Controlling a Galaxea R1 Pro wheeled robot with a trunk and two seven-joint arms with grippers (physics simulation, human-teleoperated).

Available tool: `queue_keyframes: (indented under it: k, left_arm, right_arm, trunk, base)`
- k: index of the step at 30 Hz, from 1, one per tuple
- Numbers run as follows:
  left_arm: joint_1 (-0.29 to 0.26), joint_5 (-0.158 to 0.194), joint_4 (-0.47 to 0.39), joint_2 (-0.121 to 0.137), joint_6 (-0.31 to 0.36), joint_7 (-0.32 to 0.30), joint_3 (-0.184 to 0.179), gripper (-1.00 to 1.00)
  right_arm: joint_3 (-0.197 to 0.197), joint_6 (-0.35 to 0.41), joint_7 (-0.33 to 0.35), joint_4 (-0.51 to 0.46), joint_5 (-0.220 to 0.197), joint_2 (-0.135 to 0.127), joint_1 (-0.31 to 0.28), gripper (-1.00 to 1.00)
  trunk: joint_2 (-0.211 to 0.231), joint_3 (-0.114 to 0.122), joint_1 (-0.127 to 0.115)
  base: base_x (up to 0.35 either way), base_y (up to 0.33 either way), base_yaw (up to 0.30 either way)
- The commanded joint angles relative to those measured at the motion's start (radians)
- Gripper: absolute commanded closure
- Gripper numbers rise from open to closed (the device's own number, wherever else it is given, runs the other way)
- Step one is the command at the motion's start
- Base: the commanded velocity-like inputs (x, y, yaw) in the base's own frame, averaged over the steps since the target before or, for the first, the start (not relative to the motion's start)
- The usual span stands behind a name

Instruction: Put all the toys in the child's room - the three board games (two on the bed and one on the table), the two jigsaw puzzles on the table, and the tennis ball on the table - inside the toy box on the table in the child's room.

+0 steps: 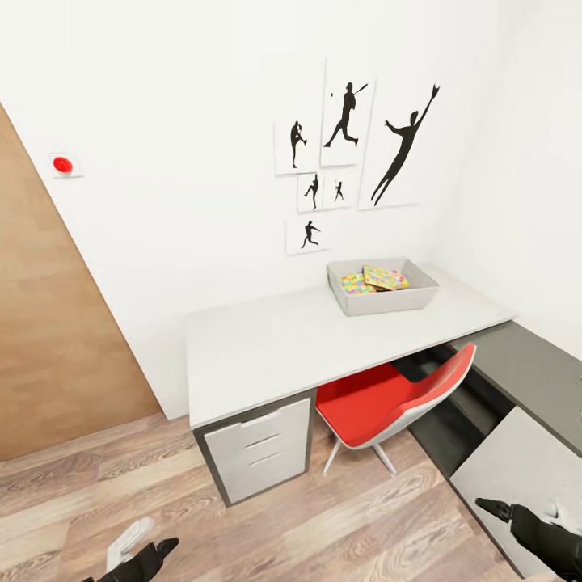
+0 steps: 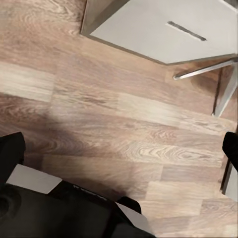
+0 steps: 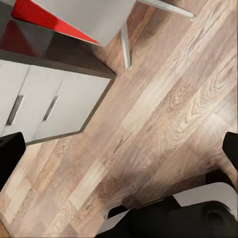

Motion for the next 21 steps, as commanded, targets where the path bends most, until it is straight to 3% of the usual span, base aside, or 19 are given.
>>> queue_keyframes:
  k: [1,2,4,5,9,10,14,15,18,19,20,21]
  left_arm:
    - [-0.002,-0.016,0.063,-0.011,-0.007,0.000,-0.003,-1.00]
    - [-0.002,-0.016,0.063,-0.011,-0.007,0.000,-0.003,-1.00]
    - [-0.005,-0.038,0.136,-0.024,-0.021,-0.003,-0.003,-1.00]
    - [-0.005,-0.038,0.136,-0.024,-0.021,-0.003,-0.003,-1.00]
    - [-0.017,-0.079,0.290,-0.056,-0.061,-0.007,-0.002,-1.00]
    - [-0.017,-0.079,0.290,-0.056,-0.061,-0.007,-0.002,-1.00]
    - [-0.034,-0.128,0.429,-0.086,-0.121,-0.009,-0.002,-1.00]
    - [-0.034,-0.128,0.429,-0.086,-0.121,-0.009,-0.002,-1.00]
    - [-0.040,-0.155,0.505,-0.099,-0.160,-0.009,-0.001,-1.00]
    - [-0.040,-0.155,0.505,-0.099,-0.160,-0.009,-0.001,-1.00]
    - [-0.043,-0.165,0.541,-0.103,-0.181,-0.009,0.002,-1.00]
    - [-0.043,-0.165,0.541,-0.103,-0.181,-0.009,0.002,-1.00]
  right_arm:
    - [0.066,-0.045,0.030,0.057,0.063,0.013,0.001,-1.00]
    - [0.066,-0.045,0.030,0.057,0.063,0.013,0.001,-1.00]
    - [0.147,-0.115,0.054,0.122,0.125,0.021,0.002,-1.00]
    - [0.147,-0.115,0.054,0.122,0.125,0.021,0.002,-1.00]
    - [0.310,-0.277,0.087,0.253,0.212,0.033,0.000,-1.00]
    - [0.310,-0.277,0.087,0.253,0.212,0.033,0.000,-1.00]
    - [0.438,-0.395,0.095,0.382,0.253,0.072,-0.008,-1.00]
    - [0.438,-0.395,0.095,0.382,0.253,0.072,-0.008,-1.00]
    - [0.494,-0.441,0.090,0.474,0.273,0.121,-0.025,-1.00]
    - [0.494,-0.441,0.090,0.474,0.273,0.121,-0.025,-1.00]
    - [0.516,-0.459,0.076,0.542,0.296,0.155,-0.048,-1.00]
    - [0.516,-0.459,0.076,0.542,0.296,0.155,-0.048,-1.00]
  trunk:
    - [-0.002,0.000,0.001]
    - [-0.002,0.002,0.001]
    - [-0.002,0.005,0.001]
    - [-0.002,0.006,0.001]
    - [-0.002,0.013,0.001]
    - [-0.002,0.015,0.001]
    - [-0.002,0.021,0.001]
    - [-0.002,0.023,0.001]
    - [-0.002,0.028,0.001]
    - [-0.002,0.029,0.001]
    - [-0.002,0.031,0.001]
    - [-0.002,0.033,0.001]
  base:
    - [0.000,0.000,-0.080]
    - [0.000,0.000,-0.080]
    - [0.000,0.000,-0.081]
    - [0.000,0.000,-0.082]
    - [0.000,0.000,-0.086]
    - [0.000,0.000,-0.088]
    - [0.000,0.000,-0.089]
    - [0.000,0.000,-0.089]
    - [0.000,0.000,-0.089]
    - [0.000,0.000,-0.089]
    - [0.000,0.000,-0.089]
    - [0.000,0.000,-0.089]
